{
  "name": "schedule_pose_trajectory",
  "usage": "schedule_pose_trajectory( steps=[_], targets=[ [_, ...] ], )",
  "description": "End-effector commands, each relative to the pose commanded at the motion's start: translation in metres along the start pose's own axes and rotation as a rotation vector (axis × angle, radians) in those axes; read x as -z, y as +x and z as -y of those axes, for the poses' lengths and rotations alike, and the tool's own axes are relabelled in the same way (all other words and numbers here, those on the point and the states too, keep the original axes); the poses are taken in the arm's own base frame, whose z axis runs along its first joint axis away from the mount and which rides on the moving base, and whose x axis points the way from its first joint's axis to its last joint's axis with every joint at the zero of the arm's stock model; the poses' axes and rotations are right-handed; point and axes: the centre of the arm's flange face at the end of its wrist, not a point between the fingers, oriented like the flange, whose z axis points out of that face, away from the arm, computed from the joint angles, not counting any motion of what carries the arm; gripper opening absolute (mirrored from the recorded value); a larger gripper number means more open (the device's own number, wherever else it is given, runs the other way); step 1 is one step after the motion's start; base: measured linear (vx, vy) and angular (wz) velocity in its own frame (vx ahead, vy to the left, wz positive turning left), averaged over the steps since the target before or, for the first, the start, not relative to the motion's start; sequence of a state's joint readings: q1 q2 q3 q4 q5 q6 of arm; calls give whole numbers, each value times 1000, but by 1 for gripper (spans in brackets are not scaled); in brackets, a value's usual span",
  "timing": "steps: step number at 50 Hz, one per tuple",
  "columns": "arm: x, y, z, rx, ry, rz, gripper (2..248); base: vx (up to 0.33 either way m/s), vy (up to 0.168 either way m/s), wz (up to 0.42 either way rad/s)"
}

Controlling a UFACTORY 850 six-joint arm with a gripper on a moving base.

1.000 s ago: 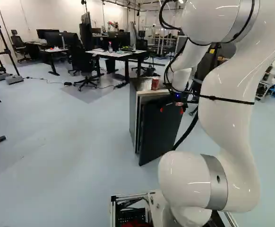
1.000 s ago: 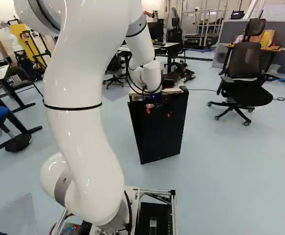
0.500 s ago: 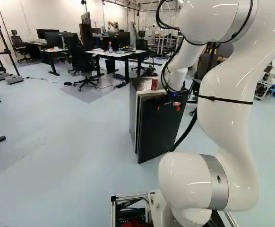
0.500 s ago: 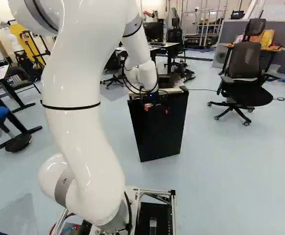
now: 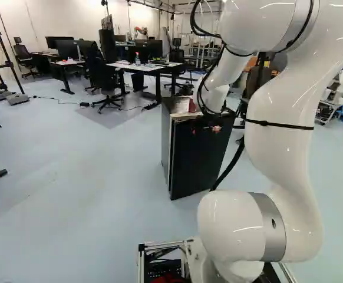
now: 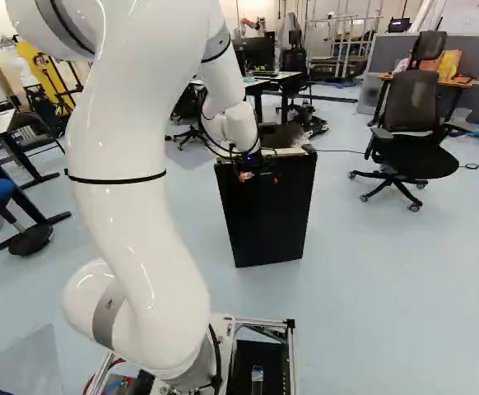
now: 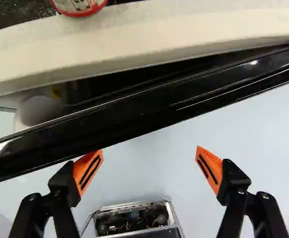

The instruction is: Grab a drink from the fridge

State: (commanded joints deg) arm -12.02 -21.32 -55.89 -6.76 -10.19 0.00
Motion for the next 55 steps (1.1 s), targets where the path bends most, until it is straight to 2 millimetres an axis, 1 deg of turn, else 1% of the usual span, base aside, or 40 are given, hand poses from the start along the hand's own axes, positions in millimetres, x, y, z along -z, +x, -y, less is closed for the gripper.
schedule_pose_trajectory(
  steps=[20, 55],
  targets=[
    [1, 7, 14, 36, 9, -59, 247, 0, 0, 0],
    [1, 7, 18, 43, 13, -71, 247, 0, 0, 0]
  ],
)
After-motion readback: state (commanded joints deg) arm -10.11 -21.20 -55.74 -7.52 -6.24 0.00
